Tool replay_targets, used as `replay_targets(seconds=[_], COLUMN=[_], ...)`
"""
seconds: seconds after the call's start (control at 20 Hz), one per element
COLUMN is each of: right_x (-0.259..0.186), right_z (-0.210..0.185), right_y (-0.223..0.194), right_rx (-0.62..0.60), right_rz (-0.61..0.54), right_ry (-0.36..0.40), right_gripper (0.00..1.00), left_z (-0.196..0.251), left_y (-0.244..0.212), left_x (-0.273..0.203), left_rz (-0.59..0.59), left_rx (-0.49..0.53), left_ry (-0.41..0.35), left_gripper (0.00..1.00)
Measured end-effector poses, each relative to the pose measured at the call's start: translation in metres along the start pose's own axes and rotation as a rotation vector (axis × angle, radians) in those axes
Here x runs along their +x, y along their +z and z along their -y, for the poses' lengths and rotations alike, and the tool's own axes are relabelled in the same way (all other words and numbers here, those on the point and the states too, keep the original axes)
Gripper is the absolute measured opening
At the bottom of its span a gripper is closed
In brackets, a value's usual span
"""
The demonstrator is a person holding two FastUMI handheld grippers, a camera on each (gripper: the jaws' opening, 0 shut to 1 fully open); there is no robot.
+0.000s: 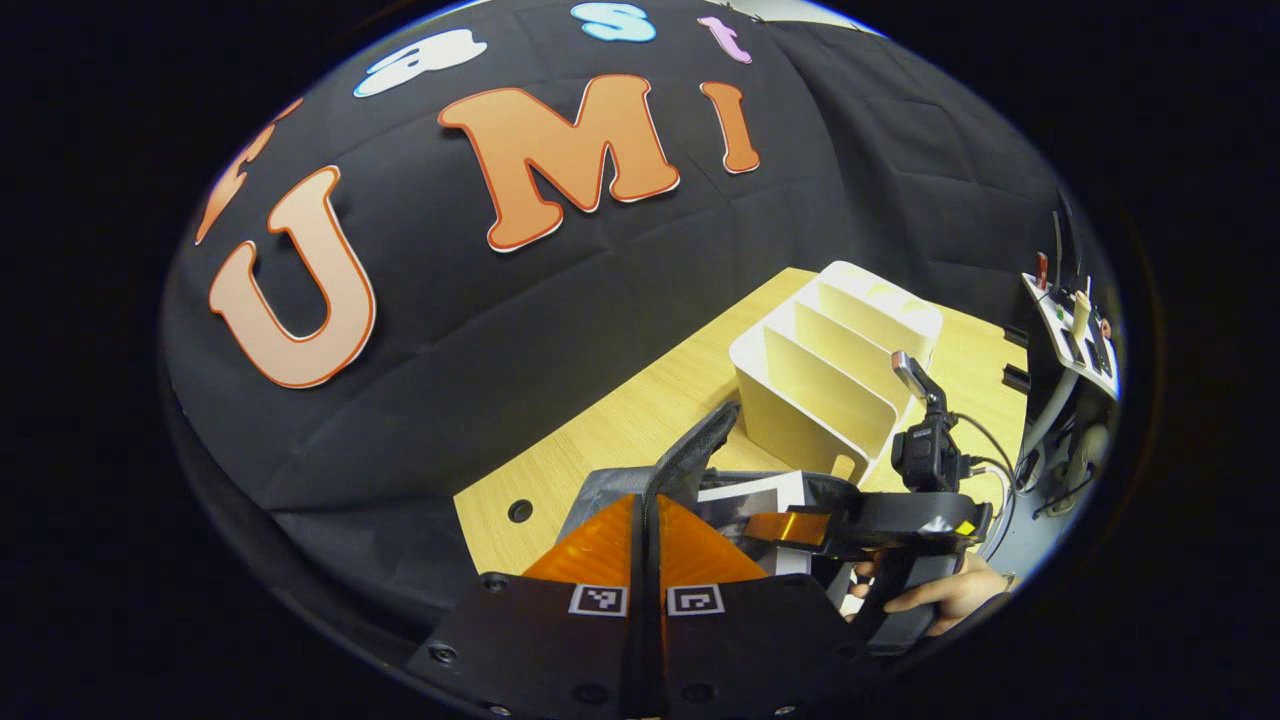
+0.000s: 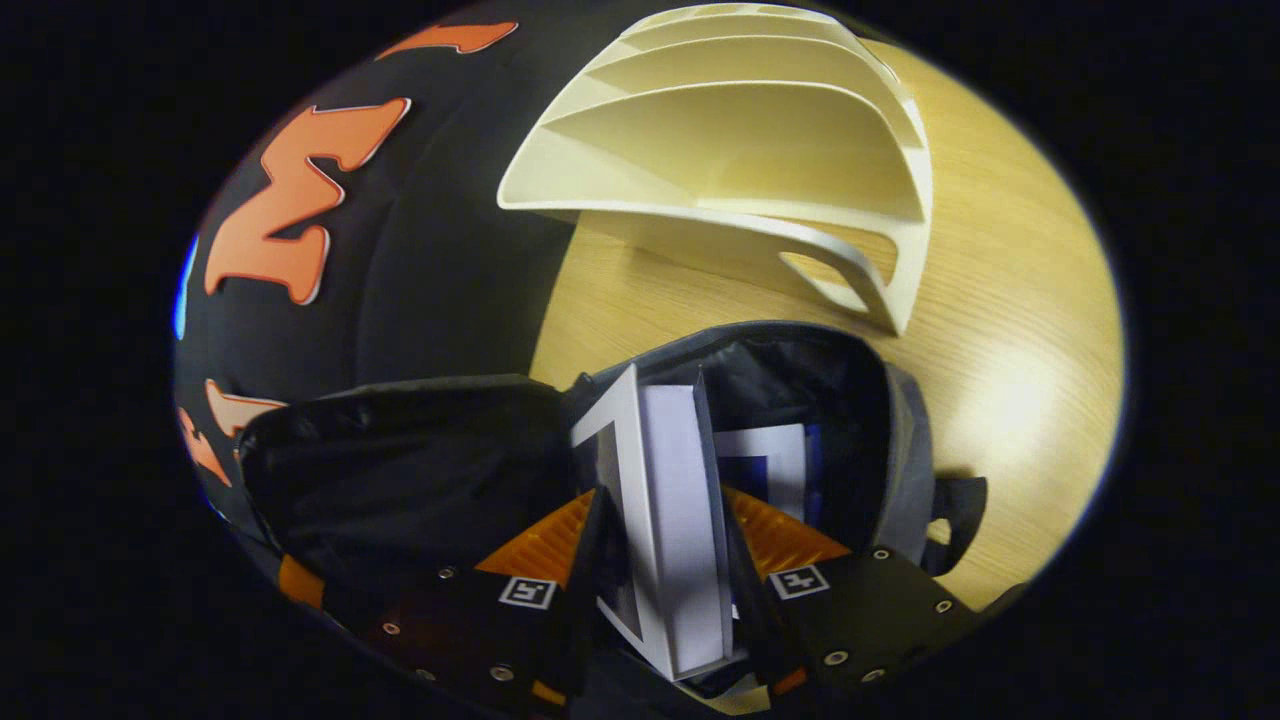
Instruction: Open the schoolbag, grab two books from the bookshelf and put them into the schoolbag.
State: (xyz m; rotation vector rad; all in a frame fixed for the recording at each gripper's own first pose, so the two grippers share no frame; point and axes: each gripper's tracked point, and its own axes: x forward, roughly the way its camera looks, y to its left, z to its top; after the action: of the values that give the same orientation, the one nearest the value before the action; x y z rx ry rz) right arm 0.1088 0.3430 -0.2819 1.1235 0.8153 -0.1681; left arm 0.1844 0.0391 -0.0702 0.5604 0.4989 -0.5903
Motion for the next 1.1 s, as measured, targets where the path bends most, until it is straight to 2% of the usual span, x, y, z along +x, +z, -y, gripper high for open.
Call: replay_targets(seconds=[0.1, 0.15, 0.2, 0.35, 0.55, 0.85, 1.1], right_x=[-0.003, -0.005, -0.009, -0.024, -0.045, -0.088, -0.122], right_z=[-0.005, -0.006, -0.006, -0.001, 0.001, 0.025, 0.061], right_y=[-0.007, -0.009, -0.008, -0.001, 0.029, 0.071, 0.106], right_rx=[-0.02, -0.023, -0.029, -0.043, -0.029, -0.15, -0.269], right_rz=[-0.033, -0.046, -0.054, -0.069, -0.034, 0.01, 0.029], right_ry=[-0.027, -0.04, -0.05, -0.076, -0.062, -0.089, -0.14], right_gripper=[0.74, 0.96, 1.0, 0.99, 0.98, 0.98, 0.98], left_z=[0.0, -0.002, 0.0, 0.005, 0.01, 0.033, 0.063], left_y=[-0.004, -0.007, -0.007, -0.012, -0.022, -0.034, -0.047], left_x=[0.0, 0.0, 0.002, 0.0, -0.002, -0.011, -0.013], left_rz=[-0.005, -0.012, -0.01, -0.011, -0.034, -0.05, -0.082], left_rx=[0.007, 0.011, 0.008, -0.012, -0.044, -0.123, -0.191], left_ry=[0.004, 0.008, 0.004, -0.005, -0.007, -0.034, -0.057], left_gripper=[0.01, 0.0, 0.0, 0.01, 0.01, 0.01, 0.13])
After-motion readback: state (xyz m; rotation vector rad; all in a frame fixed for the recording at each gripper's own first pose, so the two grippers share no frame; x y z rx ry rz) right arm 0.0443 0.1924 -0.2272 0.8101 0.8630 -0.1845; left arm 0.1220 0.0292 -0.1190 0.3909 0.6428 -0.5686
